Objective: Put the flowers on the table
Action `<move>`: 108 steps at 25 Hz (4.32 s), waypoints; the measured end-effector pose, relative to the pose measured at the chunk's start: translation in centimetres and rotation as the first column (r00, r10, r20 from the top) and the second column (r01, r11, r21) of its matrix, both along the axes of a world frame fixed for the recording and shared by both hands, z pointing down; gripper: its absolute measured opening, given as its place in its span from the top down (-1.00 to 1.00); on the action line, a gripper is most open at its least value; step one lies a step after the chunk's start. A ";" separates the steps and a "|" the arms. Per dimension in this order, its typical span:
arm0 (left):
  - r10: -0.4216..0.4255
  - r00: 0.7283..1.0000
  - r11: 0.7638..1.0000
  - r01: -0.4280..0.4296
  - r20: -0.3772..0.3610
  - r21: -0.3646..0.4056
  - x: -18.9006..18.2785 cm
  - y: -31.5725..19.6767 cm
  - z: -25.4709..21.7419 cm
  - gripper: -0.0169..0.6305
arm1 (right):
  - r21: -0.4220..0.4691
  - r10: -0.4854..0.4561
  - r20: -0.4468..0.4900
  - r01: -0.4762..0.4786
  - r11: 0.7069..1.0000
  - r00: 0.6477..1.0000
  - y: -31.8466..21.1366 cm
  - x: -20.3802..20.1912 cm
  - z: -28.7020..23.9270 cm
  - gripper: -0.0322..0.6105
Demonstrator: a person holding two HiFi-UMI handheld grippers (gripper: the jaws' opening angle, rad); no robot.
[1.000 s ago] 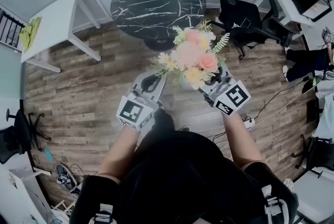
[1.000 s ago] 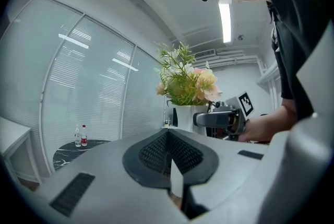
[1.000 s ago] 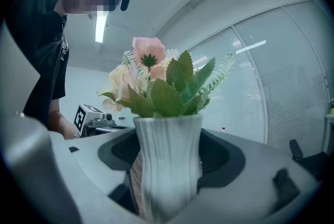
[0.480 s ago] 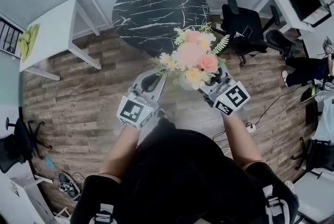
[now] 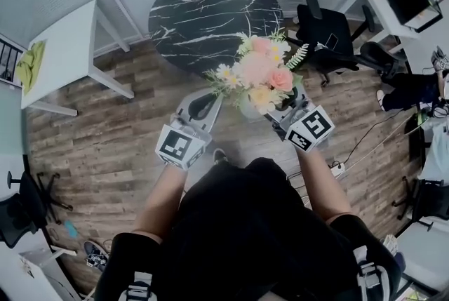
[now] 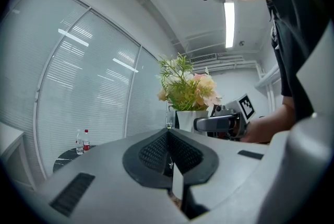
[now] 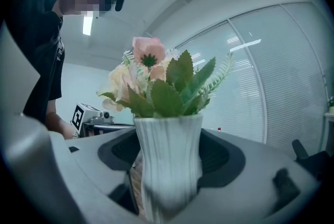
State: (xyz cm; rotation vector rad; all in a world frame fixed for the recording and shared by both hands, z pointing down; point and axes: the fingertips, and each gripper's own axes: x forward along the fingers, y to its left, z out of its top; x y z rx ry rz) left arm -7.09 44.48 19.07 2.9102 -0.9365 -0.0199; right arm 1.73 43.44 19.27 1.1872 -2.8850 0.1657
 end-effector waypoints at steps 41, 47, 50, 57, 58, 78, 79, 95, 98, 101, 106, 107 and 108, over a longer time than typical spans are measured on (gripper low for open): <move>-0.104 0.993 0.994 0.106 0.053 -0.027 2.9 -19.2 1.5 0.91 | 0.000 -0.042 0.036 0.042 0.999 0.998 -21.2 4.6 2.0 -0.18; -0.124 0.990 0.991 0.127 0.065 -0.032 5.0 -22.3 1.7 0.91 | 0.002 -0.068 0.039 0.068 0.998 0.997 -24.8 6.5 2.3 -0.18; -0.138 0.988 0.989 0.141 0.074 -0.033 6.0 -23.8 1.7 0.91 | 0.001 -0.087 0.041 0.087 0.996 0.995 -26.3 7.4 2.4 -0.18; -0.182 0.979 0.982 0.187 0.092 -0.039 7.9 -27.3 2.0 0.91 | 0.006 -0.124 0.053 0.124 0.992 0.991 -30.2 9.7 2.7 -0.18; -0.189 0.977 0.980 0.193 0.094 -0.039 8.1 -27.7 2.1 0.91 | 0.007 -0.131 0.055 0.131 0.991 0.990 -30.7 9.9 2.7 -0.18; -0.201 0.974 0.978 0.206 0.106 -0.033 9.1 -33.7 3.1 0.91 | 0.000 -0.138 0.049 0.138 0.990 0.989 -37.0 11.2 4.3 -0.18; -0.199 0.975 0.979 0.203 0.104 -0.034 8.8 -34.2 3.3 0.91 | -0.002 -0.132 0.046 0.132 0.991 0.990 -37.5 11.0 4.5 -0.18; -0.148 0.985 0.985 0.155 0.093 -0.076 4.7 -44.6 7.3 0.91 | -0.007 -0.061 0.017 0.061 0.998 0.998 -47.8 6.9 8.0 -0.18; -0.138 0.986 0.986 0.146 0.099 -0.078 4.3 -46.1 8.3 0.91 | 0.007 -0.051 0.017 0.051 0.999 0.999 -49.5 6.1 8.9 -0.18; -0.129 0.987 0.987 0.137 0.095 -0.087 3.8 -47.7 9.3 0.91 | 0.028 -0.032 0.027 0.032 0.999 0.999 -51.4 5.5 9.5 -0.18; -0.097 0.993 0.991 0.102 0.061 -0.085 3.3 -50.0 10.9 0.91 | 0.030 0.019 0.005 -0.019 0.999 1.000 -54.8 4.8 11.8 -0.18; -0.089 0.995 0.993 0.093 0.055 -0.075 3.3 -50.5 11.2 0.91 | 0.027 0.030 -0.004 -0.030 0.999 1.000 -55.4 4.7 12.4 -0.18; -0.082 0.995 0.994 0.086 0.052 -0.067 3.3 -51.0 11.5 0.91 | 0.024 0.040 -0.011 -0.040 0.999 0.999 -56.0 4.6 13.0 -0.18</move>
